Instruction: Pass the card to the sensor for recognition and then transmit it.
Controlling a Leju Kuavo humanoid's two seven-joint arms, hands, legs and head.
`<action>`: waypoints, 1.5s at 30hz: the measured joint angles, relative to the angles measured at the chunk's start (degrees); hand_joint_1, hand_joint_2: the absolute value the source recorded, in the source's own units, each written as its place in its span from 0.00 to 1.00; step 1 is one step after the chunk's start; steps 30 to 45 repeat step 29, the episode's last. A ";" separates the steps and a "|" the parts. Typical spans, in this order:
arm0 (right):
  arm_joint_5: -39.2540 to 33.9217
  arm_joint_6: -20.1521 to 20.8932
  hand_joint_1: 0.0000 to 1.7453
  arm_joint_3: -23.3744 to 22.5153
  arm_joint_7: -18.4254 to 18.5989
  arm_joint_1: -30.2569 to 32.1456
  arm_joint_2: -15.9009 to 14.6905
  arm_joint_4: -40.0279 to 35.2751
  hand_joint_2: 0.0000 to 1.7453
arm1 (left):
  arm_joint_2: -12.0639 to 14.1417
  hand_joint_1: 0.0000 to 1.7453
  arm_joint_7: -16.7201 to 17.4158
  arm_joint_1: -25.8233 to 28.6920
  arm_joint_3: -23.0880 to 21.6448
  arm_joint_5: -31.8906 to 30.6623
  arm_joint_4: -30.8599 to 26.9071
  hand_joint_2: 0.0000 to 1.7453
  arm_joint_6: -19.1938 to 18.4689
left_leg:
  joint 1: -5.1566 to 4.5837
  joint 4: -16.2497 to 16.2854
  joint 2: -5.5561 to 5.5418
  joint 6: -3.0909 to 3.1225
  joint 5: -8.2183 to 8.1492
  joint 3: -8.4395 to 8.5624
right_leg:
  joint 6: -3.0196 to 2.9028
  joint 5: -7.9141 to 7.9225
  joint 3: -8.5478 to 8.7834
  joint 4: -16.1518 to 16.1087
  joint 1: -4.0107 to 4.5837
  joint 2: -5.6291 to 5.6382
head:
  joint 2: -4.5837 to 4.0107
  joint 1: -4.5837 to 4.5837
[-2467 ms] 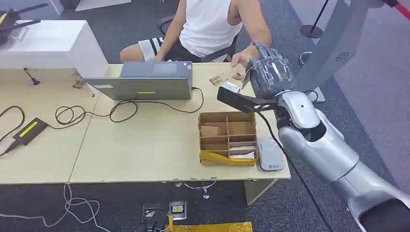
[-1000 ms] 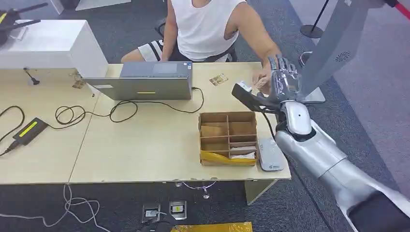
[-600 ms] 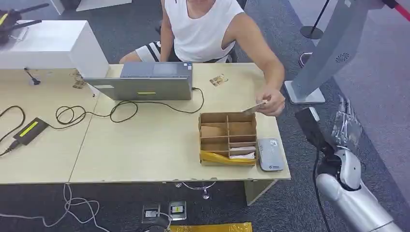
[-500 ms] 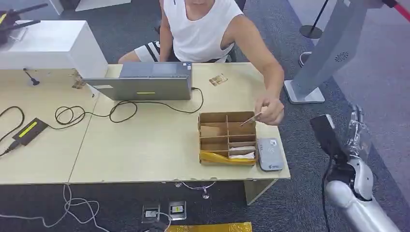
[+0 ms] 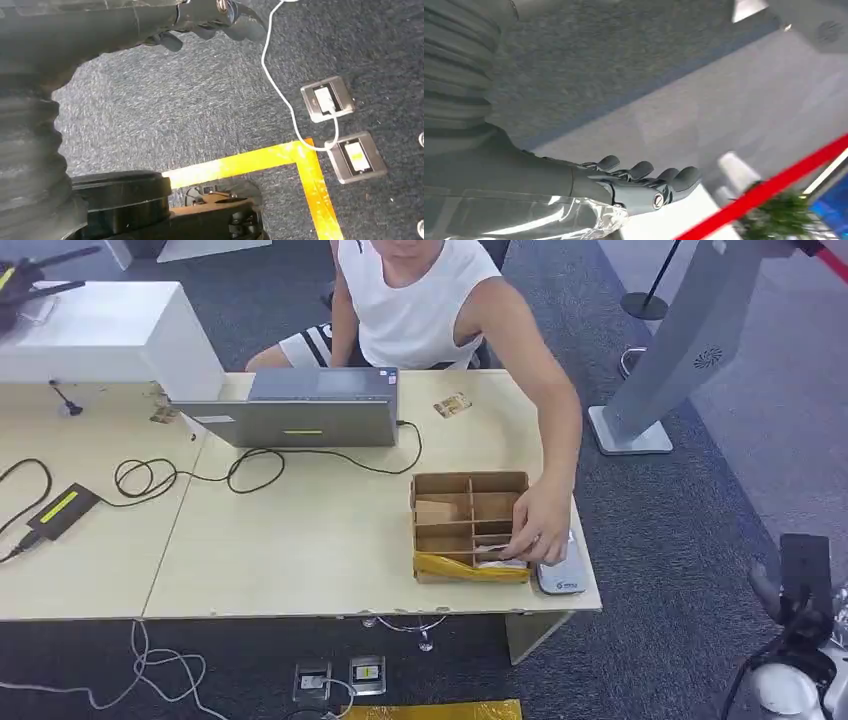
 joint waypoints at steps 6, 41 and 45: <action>-6.85 0.02 0.00 -6.28 -1.31 0.91 4.53 17.84 1.00 | -0.31 0.00 0.57 0.52 1.86 1.51 -1.49 1.00 0.00 | 0.03 -0.01 0.06 -0.03 -0.03 -0.04 | 0.00 0.00 -0.02 0.01 0.02 0.09 | 0.02 0.02; -18.98 12.61 0.00 -11.79 -0.22 -0.09 14.91 52.27 1.00 | 3.25 0.00 -3.54 -3.56 10.36 21.88 5.78 1.00 -2.51 | 0.17 -0.12 0.29 -0.08 -0.02 0.00 | -0.07 -0.05 -0.01 0.03 0.18 0.18 | 0.02 0.00; -18.98 12.61 0.00 -11.79 -0.22 -0.09 14.91 52.27 1.00 | 3.25 0.00 -3.54 -3.56 10.36 21.88 5.78 1.00 -2.51 | 0.17 -0.12 0.29 -0.08 -0.02 0.00 | -0.07 -0.05 -0.01 0.03 0.18 0.18 | 0.02 0.00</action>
